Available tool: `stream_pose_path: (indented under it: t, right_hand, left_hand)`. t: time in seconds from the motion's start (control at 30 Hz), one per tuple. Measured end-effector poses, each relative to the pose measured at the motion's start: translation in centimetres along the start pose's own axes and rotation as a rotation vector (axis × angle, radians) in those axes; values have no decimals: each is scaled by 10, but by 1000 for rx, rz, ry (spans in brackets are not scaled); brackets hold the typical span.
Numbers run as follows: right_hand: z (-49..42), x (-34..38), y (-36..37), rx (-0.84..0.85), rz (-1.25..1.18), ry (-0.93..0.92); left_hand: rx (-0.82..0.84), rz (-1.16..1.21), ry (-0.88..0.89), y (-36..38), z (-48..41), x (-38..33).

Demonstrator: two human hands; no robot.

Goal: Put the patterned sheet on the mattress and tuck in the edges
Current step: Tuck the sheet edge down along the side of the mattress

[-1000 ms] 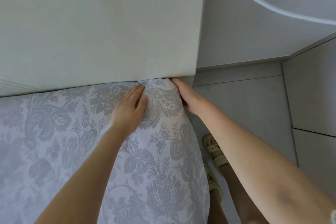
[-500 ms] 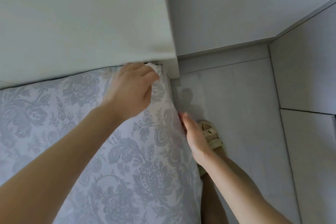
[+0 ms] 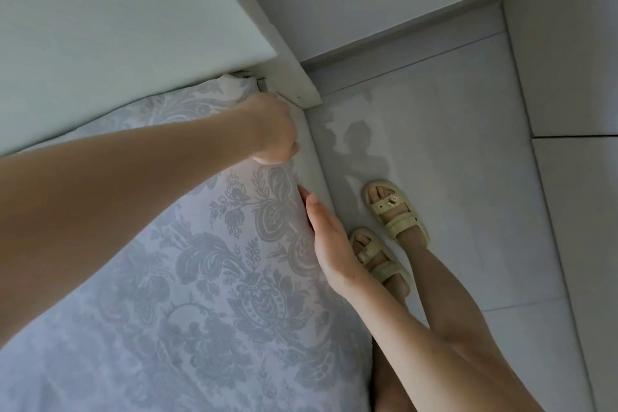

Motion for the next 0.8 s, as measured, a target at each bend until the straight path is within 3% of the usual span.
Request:
stream_pose_path:
  t: [0.17, 0.3, 0.47, 0.67, 0.73, 0.8]
  right_hand:
    - [0, 1, -5, 6, -67, -14]
    - [-8, 5, -4, 142, -69, 69]
    - [-41, 22, 10, 328, -59, 283]
    - [-55, 9, 11, 301, -120, 377]
    - [-47, 1, 3, 263, -103, 399]
    - [-32, -11, -5, 211, -86, 424]
  left_hand:
    - [161, -101, -9, -4, -9, -9]
    - [192, -74, -44, -7, -4, -5]
    - [122, -86, 6, -11, -5, -1]
    - [-185, 134, 72, -28, 0, -3]
    - [-171, 186, 86, -30, 2, -19]
    - [-49, 174, 85, -15, 1, -40]
Point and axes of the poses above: each hand's wrist, its own z-axis away from the middle knuckle, its own y-axis out of the palm, x = y × z, the point moved 4 cm from there along -z, towards the middle knuckle, and after that the axes turned 15 degrees about y, right-handed, at the moved point
